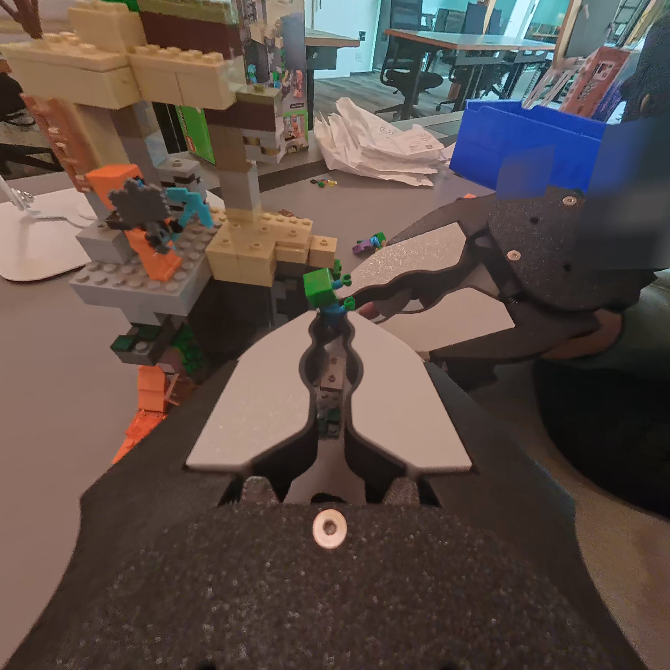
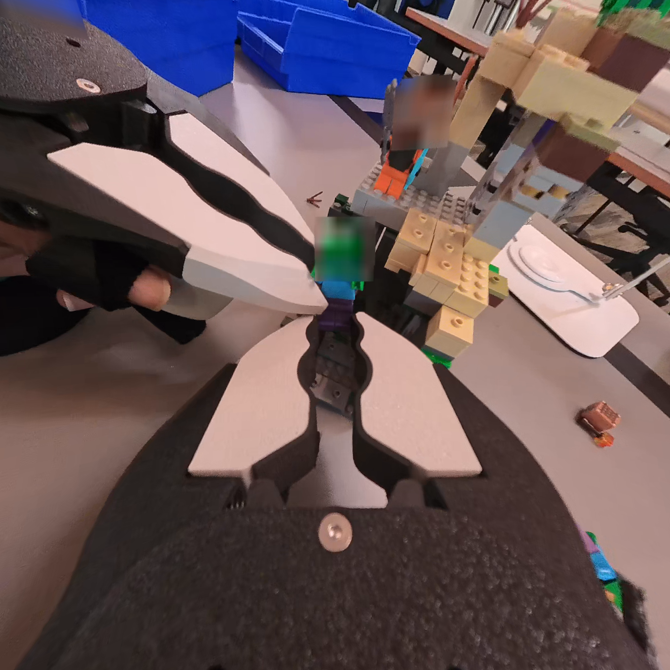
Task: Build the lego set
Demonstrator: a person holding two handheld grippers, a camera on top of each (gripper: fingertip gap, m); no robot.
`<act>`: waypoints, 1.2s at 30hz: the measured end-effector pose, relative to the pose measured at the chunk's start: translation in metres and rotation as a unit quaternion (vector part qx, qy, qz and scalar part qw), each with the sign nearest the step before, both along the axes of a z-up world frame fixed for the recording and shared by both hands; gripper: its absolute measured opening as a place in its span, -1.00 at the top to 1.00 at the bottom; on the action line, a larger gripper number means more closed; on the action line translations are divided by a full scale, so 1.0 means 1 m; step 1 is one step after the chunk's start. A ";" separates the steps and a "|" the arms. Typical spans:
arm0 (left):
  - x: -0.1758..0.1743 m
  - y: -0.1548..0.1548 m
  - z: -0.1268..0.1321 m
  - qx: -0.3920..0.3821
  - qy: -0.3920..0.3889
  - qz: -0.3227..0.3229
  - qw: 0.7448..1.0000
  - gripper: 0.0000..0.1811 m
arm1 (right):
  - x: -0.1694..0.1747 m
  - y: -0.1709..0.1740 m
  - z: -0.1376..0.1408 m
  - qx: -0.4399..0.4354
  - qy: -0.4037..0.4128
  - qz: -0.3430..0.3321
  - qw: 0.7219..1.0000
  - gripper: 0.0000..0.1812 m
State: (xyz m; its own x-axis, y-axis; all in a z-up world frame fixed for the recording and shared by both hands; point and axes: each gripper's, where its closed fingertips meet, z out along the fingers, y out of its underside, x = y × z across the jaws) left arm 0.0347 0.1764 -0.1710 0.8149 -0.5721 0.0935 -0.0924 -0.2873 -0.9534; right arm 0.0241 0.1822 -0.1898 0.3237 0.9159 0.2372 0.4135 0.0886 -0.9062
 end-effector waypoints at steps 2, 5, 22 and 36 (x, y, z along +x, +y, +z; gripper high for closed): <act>-0.001 0.002 -0.003 -0.005 0.010 0.003 1.000 0.90 | -0.001 0.001 -0.005 -0.004 -0.009 0.000 1.000 0.81; -0.012 0.010 -0.007 0.001 0.044 0.029 0.999 0.91 | 0.002 0.007 -0.009 -0.005 -0.019 -0.014 1.000 0.73; -0.030 0.053 -0.046 -0.042 0.165 0.084 0.982 0.90 | 0.012 0.011 -0.010 -0.013 -0.019 -0.017 1.000 0.82; -0.036 0.073 -0.050 -0.024 0.199 0.127 0.971 0.90 | 0.009 0.005 -0.016 -0.010 -0.032 0.000 0.999 0.86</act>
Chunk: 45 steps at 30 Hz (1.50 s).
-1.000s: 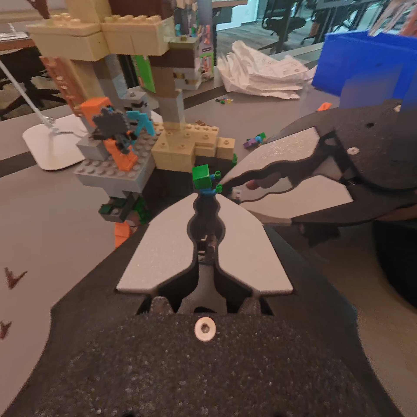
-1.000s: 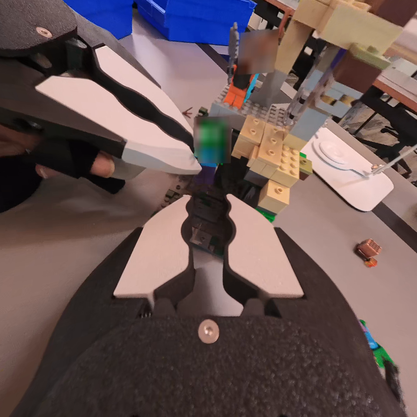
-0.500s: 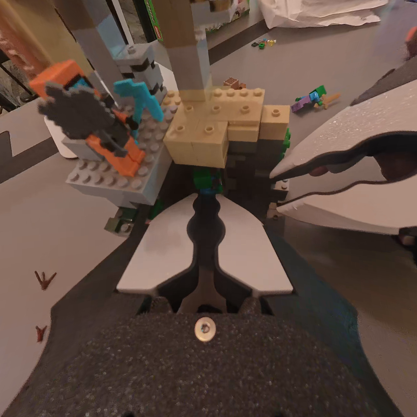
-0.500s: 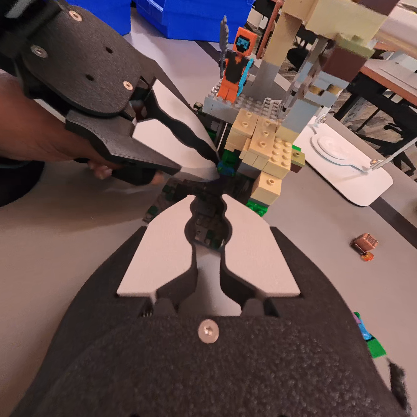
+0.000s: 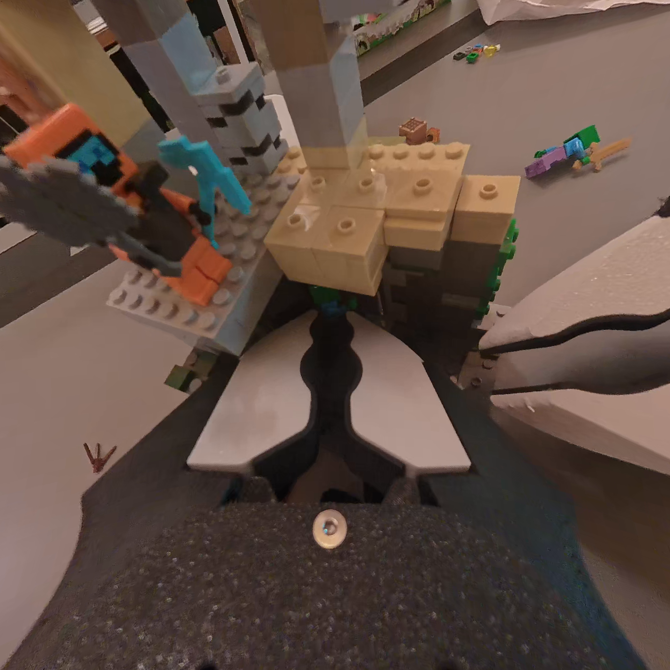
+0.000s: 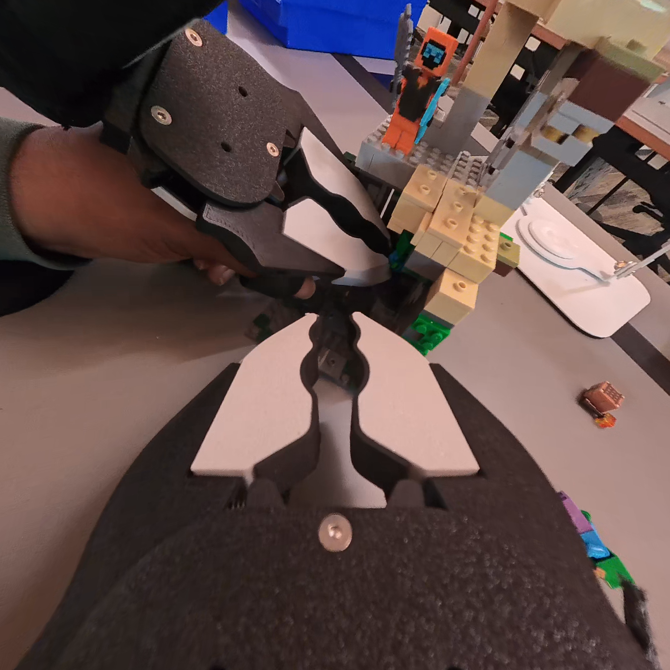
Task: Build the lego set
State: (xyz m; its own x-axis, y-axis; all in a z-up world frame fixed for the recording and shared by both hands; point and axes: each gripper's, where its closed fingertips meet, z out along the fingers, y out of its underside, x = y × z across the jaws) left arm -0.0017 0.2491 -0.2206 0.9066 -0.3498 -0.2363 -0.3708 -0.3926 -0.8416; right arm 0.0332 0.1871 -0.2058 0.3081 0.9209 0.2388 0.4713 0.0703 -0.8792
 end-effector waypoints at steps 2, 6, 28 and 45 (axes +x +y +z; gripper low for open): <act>0.000 0.000 -0.001 0.001 0.007 0.002 1.000 0.90 | 0.000 0.000 -0.001 -0.001 -0.001 -0.001 1.000 0.86; 0.000 -0.001 -0.001 0.000 0.009 -0.001 1.000 0.89 | 0.001 0.001 -0.001 -0.006 0.000 -0.002 1.000 0.87; -0.002 -0.008 -0.001 -0.003 0.024 -0.012 1.000 0.84 | 0.002 0.004 -0.005 -0.023 0.000 -0.005 1.000 0.88; 0.000 -0.006 -0.004 -0.016 0.004 -0.011 1.000 0.87 | 0.005 0.009 -0.003 -0.038 0.012 -0.012 0.999 0.89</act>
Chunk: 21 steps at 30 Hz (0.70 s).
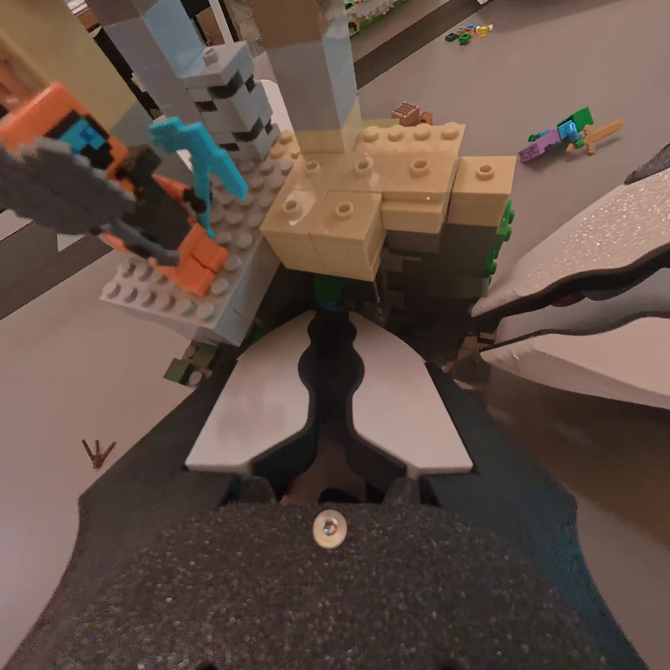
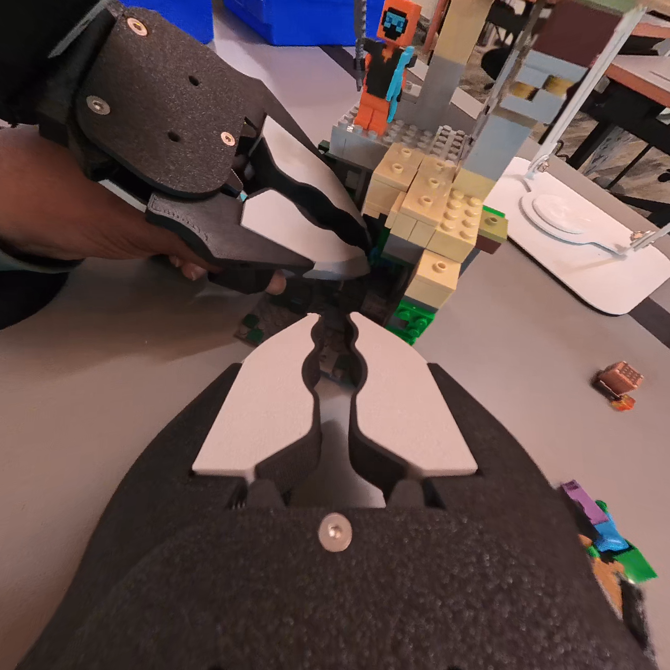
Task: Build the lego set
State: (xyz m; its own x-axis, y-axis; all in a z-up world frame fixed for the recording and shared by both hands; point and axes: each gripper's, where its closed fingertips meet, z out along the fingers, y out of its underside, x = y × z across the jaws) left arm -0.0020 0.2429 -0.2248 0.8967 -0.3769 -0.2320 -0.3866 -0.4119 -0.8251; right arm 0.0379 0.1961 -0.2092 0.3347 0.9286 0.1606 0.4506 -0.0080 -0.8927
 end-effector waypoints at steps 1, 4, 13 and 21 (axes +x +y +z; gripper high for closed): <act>0.000 0.000 0.000 0.001 0.004 -0.001 1.000 0.86 | 0.000 0.000 -0.001 -0.001 -0.001 0.000 1.000 0.89; 0.000 -0.001 0.000 0.006 0.017 -0.003 1.000 0.83 | 0.000 0.001 0.000 -0.001 0.001 -0.001 1.000 0.89; 0.001 0.000 0.003 0.022 0.034 -0.008 0.999 0.82 | 0.000 0.001 0.000 -0.010 0.006 -0.002 1.000 0.89; -0.001 -0.001 0.002 0.016 0.027 0.010 0.999 0.84 | 0.000 0.002 0.000 -0.014 0.008 -0.002 1.000 0.89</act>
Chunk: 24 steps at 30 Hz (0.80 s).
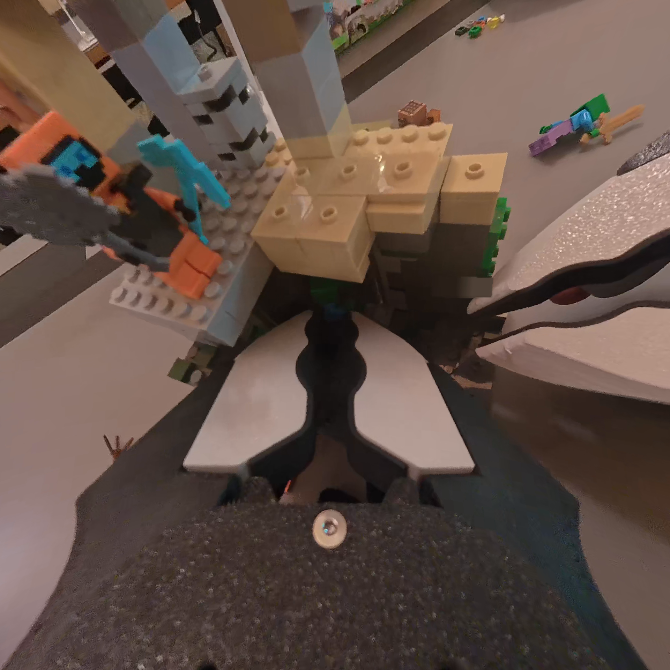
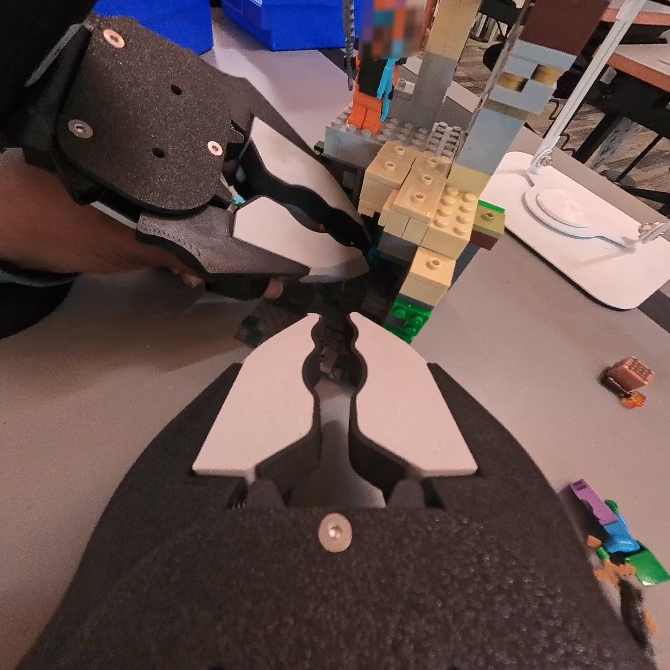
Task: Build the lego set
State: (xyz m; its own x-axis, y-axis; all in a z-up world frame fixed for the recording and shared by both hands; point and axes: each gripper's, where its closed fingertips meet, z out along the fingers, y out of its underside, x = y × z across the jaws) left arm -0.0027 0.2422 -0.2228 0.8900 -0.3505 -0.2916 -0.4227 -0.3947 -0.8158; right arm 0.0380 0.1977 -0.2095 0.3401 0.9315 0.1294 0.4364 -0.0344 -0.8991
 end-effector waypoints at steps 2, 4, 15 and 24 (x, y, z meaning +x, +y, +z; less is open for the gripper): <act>0.000 -0.001 0.001 0.001 -0.008 0.005 1.000 0.82 | 0.000 0.000 0.000 0.000 0.000 0.000 1.000 0.89; 0.001 0.000 0.002 0.002 -0.019 0.008 1.000 0.82 | 0.000 0.000 0.000 -0.001 0.001 0.000 1.000 0.89; 0.006 0.001 0.004 0.004 -0.030 0.003 1.000 0.76 | 0.001 0.002 0.001 -0.004 0.005 -0.002 1.000 0.89; 0.004 0.009 0.004 -0.009 -0.041 0.021 0.999 0.92 | 0.001 0.002 0.002 -0.006 0.007 -0.003 1.000 0.90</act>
